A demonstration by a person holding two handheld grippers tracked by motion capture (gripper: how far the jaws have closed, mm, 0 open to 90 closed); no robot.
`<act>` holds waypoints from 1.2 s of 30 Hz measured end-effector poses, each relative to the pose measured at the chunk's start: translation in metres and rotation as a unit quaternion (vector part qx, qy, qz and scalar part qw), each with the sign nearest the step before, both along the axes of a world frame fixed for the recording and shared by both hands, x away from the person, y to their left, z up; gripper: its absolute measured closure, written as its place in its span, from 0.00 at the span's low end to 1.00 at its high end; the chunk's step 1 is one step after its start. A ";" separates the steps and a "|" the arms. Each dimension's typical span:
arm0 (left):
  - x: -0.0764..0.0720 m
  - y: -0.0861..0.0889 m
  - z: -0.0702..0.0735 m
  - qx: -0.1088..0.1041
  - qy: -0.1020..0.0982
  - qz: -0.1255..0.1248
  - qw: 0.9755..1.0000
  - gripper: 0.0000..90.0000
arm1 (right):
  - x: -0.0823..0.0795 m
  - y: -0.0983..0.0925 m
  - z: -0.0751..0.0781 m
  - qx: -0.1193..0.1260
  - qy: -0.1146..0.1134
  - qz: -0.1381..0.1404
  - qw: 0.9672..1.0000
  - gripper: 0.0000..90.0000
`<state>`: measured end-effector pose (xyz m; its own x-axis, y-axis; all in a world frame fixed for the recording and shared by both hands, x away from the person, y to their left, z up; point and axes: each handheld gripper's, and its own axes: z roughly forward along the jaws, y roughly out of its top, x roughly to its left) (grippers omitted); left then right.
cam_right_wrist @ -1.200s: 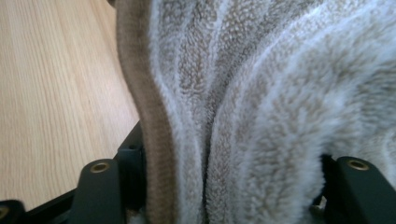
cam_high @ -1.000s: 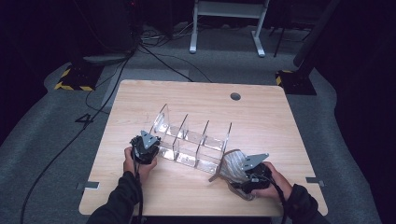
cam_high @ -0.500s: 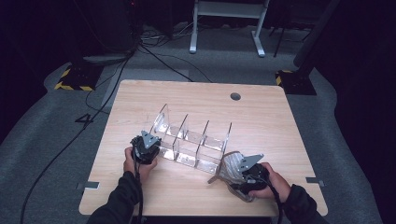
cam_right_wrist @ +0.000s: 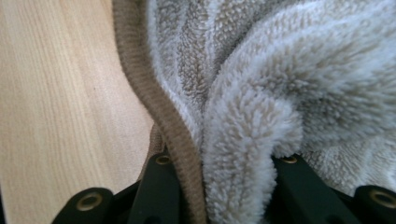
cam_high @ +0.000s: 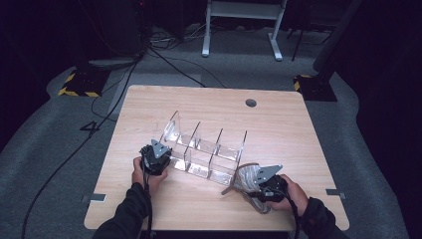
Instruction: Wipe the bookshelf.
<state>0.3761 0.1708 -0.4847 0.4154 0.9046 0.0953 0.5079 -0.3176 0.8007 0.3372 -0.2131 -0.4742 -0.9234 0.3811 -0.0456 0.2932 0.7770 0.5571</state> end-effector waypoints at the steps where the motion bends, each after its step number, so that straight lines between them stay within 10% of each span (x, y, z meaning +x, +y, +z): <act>1: 0.000 0.000 0.000 0.000 0.000 0.000 1.000 0.90 | 0.000 -0.003 0.004 0.013 -0.009 -0.005 1.000 0.83; 10: 0.000 0.000 0.000 0.001 0.001 -0.001 1.000 0.89 | -0.003 -0.023 0.037 0.101 -0.077 -0.026 0.992 0.83; 15: 0.001 0.000 -0.001 0.002 0.000 0.000 1.000 0.92 | 0.008 -0.025 0.060 0.150 -0.134 -0.075 0.977 0.82; 19: 0.001 -0.001 -0.001 0.004 0.002 -0.003 1.000 0.93 | 0.020 -0.021 0.054 0.157 -0.135 -0.097 0.974 0.82; 36: 0.000 -0.004 -0.001 0.005 0.003 -0.004 1.000 0.92 | 0.034 0.013 -0.009 0.081 -0.060 -0.081 0.992 0.82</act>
<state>0.3762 0.1668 -0.4855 0.4232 0.9003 0.1016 0.5104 -0.3295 0.7943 0.3708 -0.2003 -0.4832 -0.8409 0.5355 -0.0784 0.3306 0.6229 0.7090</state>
